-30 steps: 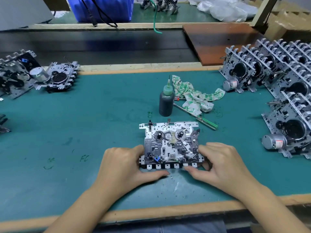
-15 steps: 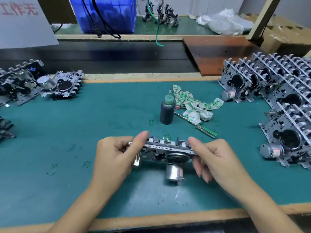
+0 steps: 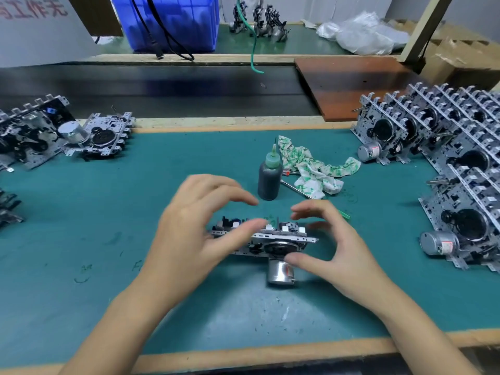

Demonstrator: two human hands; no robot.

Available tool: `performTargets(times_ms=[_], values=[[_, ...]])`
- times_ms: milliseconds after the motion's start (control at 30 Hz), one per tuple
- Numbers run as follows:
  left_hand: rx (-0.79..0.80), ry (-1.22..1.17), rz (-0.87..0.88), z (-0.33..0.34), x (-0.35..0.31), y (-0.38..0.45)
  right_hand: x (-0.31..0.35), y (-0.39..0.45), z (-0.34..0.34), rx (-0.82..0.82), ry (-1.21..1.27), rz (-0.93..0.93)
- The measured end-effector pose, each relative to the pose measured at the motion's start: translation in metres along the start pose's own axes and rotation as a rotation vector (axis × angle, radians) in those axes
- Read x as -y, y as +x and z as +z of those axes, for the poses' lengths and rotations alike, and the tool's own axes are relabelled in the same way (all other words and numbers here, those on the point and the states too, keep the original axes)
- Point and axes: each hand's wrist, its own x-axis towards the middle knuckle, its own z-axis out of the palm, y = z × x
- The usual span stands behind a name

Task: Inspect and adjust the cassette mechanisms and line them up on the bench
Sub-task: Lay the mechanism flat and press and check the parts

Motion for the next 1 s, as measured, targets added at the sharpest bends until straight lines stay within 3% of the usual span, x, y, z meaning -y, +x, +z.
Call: performTargets(times_ms=[67, 133, 300, 533, 1000], values=[[0.171, -0.125, 0.037, 0.006, -0.003, 0.006, -0.003, 0.002, 0.005, 0.022, 0.060, -0.038], [0.239, -0.133, 0.038, 0.012, -0.003, 0.008, -0.005, 0.004, 0.008, 0.021, 0.118, -0.036], [0.200, -0.226, 0.023, 0.015, 0.001, 0.009, -0.008, 0.007, 0.010, 0.038, 0.246, -0.003], [0.102, -0.189, 0.083, 0.023, 0.000, 0.008, -0.006, 0.010, 0.008, 0.014, 0.224, -0.035], [0.121, -0.287, 0.064, 0.023, 0.001, 0.006, -0.007, 0.007, 0.007, 0.032, 0.199, -0.033]])
